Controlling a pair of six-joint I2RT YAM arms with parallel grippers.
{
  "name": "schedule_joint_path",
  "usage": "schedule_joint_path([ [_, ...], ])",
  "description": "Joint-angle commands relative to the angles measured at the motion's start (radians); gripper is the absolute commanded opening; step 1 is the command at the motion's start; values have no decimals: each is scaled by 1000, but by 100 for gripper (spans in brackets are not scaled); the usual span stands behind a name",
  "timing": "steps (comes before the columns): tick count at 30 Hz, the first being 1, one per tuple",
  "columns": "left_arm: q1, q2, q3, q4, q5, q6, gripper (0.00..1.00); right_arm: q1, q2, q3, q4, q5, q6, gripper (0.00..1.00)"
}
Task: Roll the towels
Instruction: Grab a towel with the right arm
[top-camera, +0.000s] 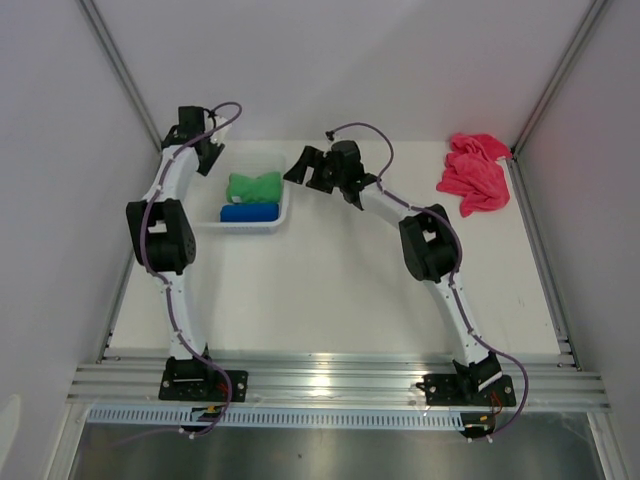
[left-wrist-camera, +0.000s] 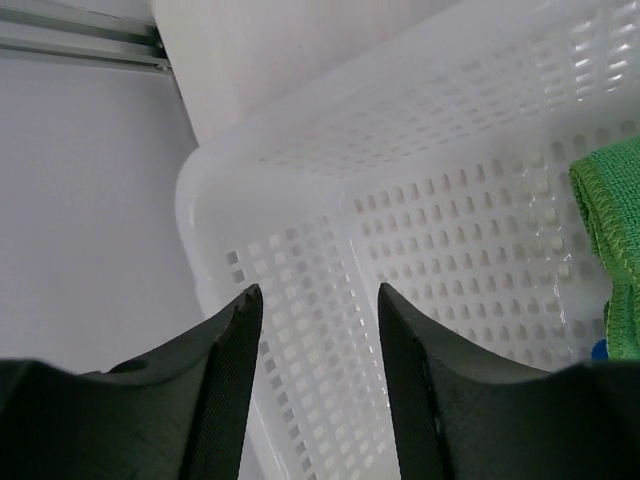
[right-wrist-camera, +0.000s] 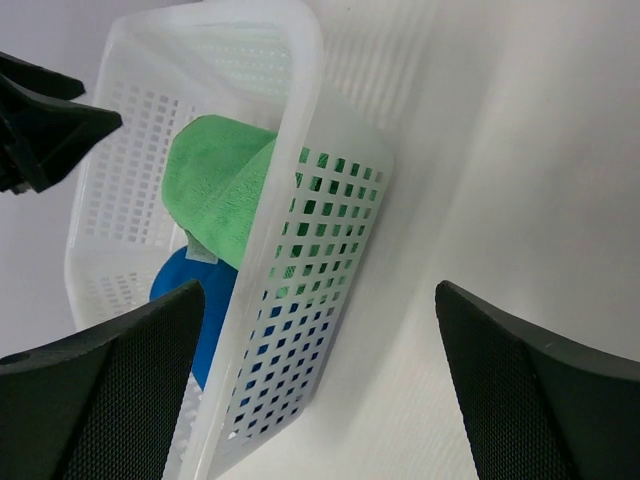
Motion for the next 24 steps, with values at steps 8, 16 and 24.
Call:
schedule_joint_path([
  [8,-21,-160,109,34,-4,5,71,-6,-279,-63,10,127,-354,99],
  [16,-82,-326,213,201,45,-145,100,-166,-636,-297,119,741,-601,99],
  [24,-105,-317,478,-89,522,-400,99,-593,-600,-344,-343,383,-222,33],
])
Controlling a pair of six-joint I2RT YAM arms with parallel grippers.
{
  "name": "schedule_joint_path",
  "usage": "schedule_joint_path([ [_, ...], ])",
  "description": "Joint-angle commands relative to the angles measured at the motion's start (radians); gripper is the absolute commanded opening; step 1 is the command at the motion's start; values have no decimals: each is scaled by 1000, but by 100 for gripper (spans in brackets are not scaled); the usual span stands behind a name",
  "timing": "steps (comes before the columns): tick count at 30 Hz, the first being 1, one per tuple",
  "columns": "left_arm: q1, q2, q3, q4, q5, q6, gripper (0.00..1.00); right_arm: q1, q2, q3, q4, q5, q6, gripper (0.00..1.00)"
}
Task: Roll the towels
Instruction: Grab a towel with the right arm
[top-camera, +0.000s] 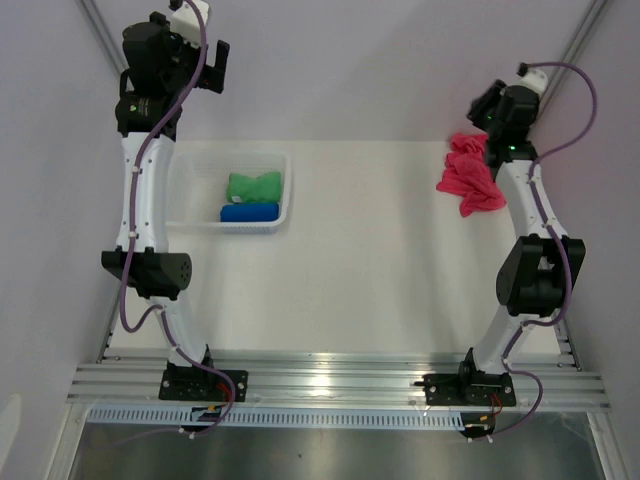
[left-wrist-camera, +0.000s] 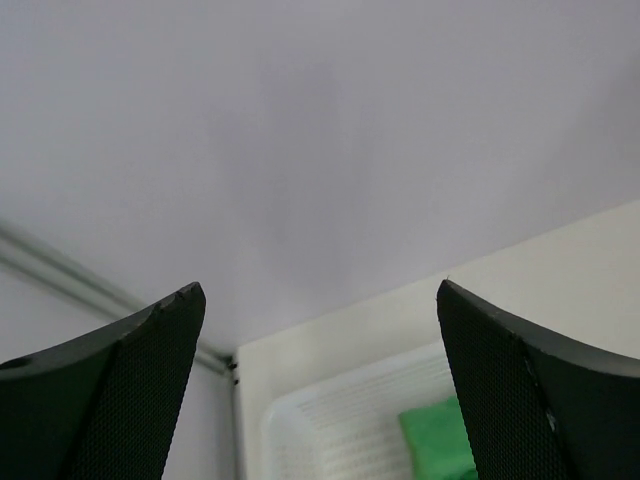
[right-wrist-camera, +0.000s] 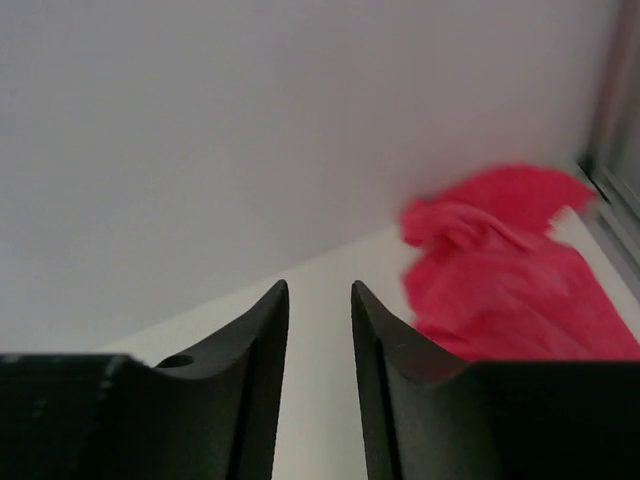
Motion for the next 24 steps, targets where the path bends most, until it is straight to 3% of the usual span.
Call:
schedule_joint_path([
  [1,-24,-35,65,-155,204,-118,98,-100,132,33,-426,-29,151,33],
  [5,-139,-50,4,-334,-18,-3,96,-123,212,20,-510,110,109,50],
  [11,-150,-66,-98,-437,-6,-92,97,-135,380,147,-582,143,55,50],
  [14,-158,-76,-135,-442,-11,-113,98,-134,460,208,-639,175,49,49],
  [21,-190,-84,-149,-441,-37,-78,99,-126,509,175,-632,249,26,43],
  [24,-209,-80,-147,-434,-69,-69,100,-120,529,174,-647,245,10,28],
])
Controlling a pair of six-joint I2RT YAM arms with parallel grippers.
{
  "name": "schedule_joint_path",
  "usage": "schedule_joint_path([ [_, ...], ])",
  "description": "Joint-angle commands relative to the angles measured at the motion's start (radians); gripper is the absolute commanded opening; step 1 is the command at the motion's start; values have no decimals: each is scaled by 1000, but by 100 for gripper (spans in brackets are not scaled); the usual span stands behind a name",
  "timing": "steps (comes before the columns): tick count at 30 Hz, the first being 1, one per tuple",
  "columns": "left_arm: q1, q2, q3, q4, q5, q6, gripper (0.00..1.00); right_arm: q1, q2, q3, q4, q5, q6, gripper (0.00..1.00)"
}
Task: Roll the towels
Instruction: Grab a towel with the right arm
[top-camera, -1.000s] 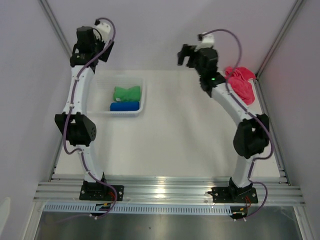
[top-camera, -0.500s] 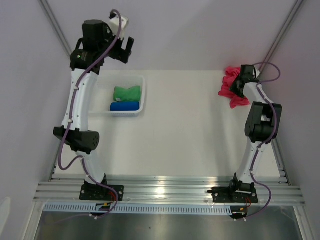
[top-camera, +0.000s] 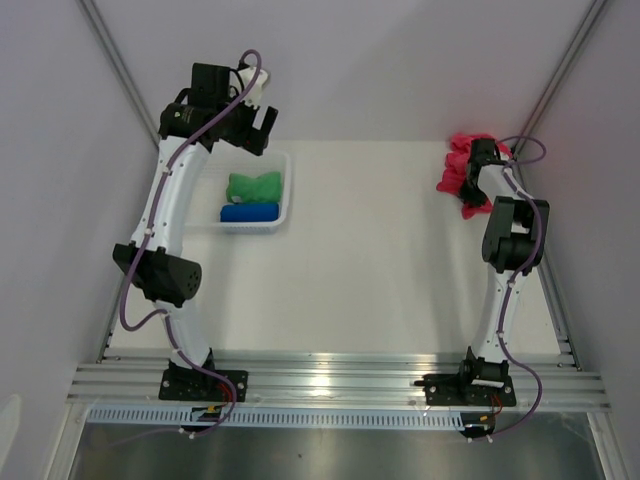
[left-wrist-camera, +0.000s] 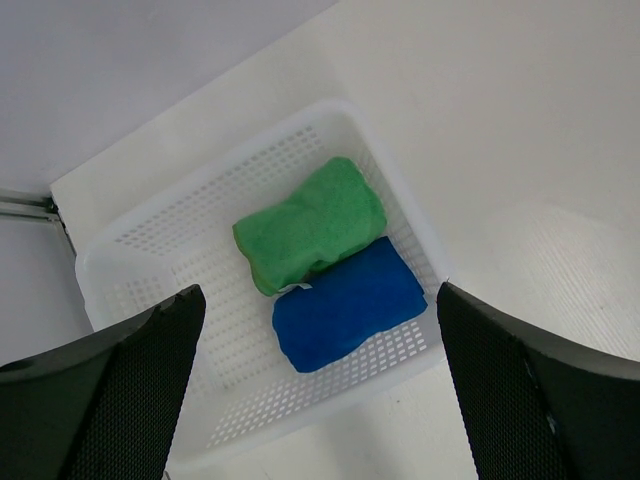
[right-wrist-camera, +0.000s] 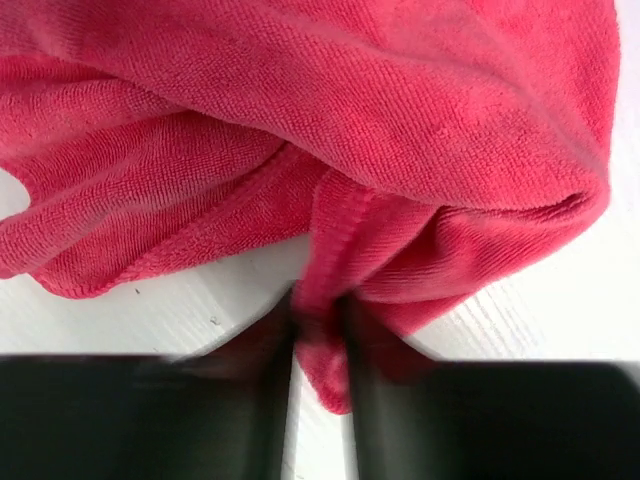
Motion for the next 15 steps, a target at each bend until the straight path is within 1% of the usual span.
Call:
schedule_joint_path([
  [1,-32,-24,12,10,-45,-2,100,11,28,15,-24,29,-26,15],
  [4,-36,-23,22,7,-37,6,100,18,-12,25,-23,-57,-64,0],
  [6,-36,-23,31,6,-30,8,99,43,-81,51,6,-192,-92,0],
  [7,-36,-23,35,7,-30,9,99,57,-105,104,18,-258,-122,0],
  [8,-36,-22,41,9,-27,14,99,87,-125,147,41,-424,-127,0],
  [9,-38,-19,48,9,-27,17,100,97,-164,196,54,-505,-126,0],
  [10,-38,-17,50,12,-27,18,99,127,-179,298,75,-578,-118,0],
  [12,-41,-17,52,15,-25,23,99,179,-230,379,172,-722,-80,0],
  [13,-42,-19,51,15,-25,23,100,196,-250,429,210,-743,-63,0],
  [14,-42,-20,50,14,-24,26,99,212,-267,443,282,-758,-25,0],
  [15,-42,-23,48,10,-21,27,99,230,-286,450,316,-806,-5,0],
])
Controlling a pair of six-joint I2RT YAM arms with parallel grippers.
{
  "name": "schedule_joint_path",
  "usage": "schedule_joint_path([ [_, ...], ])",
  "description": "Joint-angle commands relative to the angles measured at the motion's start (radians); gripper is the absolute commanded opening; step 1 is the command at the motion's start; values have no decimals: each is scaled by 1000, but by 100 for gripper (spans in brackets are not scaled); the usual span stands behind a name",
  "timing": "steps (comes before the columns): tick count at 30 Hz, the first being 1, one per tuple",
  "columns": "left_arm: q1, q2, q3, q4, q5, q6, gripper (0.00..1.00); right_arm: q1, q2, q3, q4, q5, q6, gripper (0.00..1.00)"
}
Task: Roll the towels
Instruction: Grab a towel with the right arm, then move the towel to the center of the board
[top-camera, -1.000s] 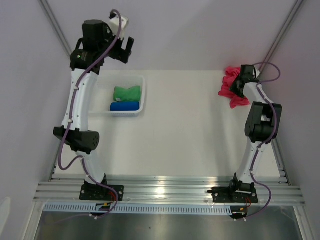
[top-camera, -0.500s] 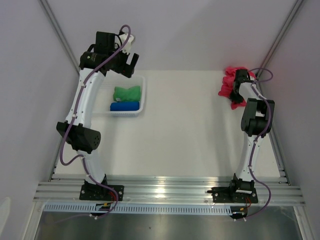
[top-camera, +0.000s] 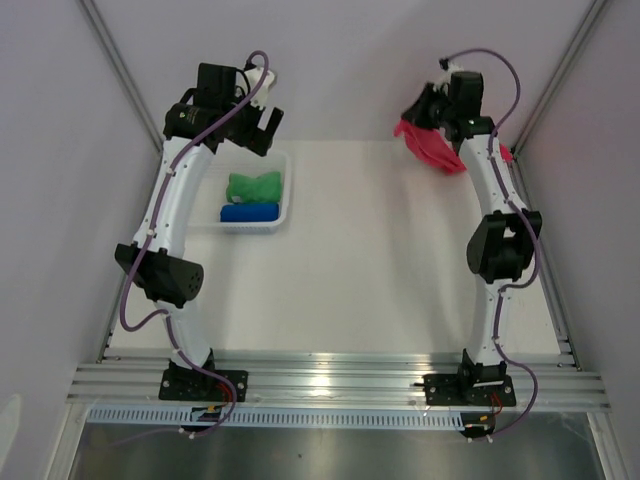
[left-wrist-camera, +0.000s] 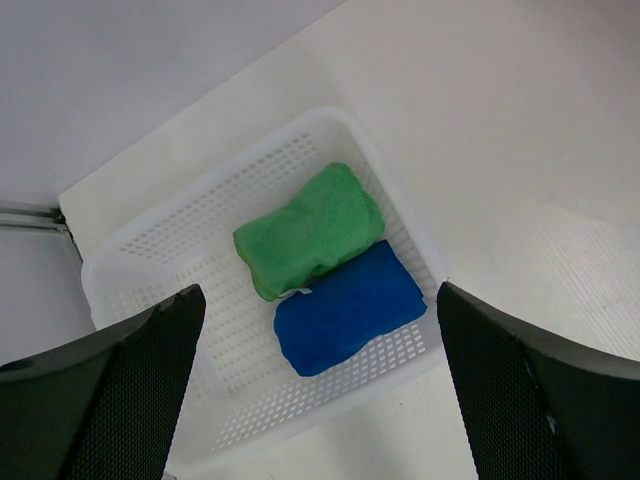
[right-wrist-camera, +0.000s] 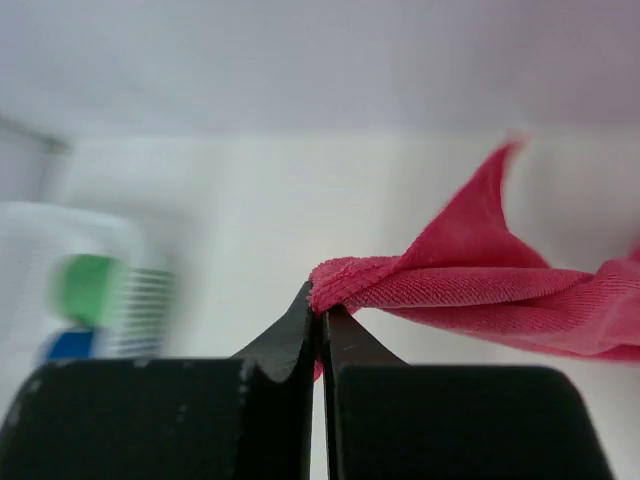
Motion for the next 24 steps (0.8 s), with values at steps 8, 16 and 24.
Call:
schedule_joint_path([
  [8,-10,-22,54,9,27,42,99,45,-393,-139,352,-498,208,0],
  [16,-20,-4,55,-2,191,44,94,39,-568,-717,403,-599,257,0],
  [24,-167,50,-124,-79,331,169,83,11,-467,-1118,356,-406,298,0],
])
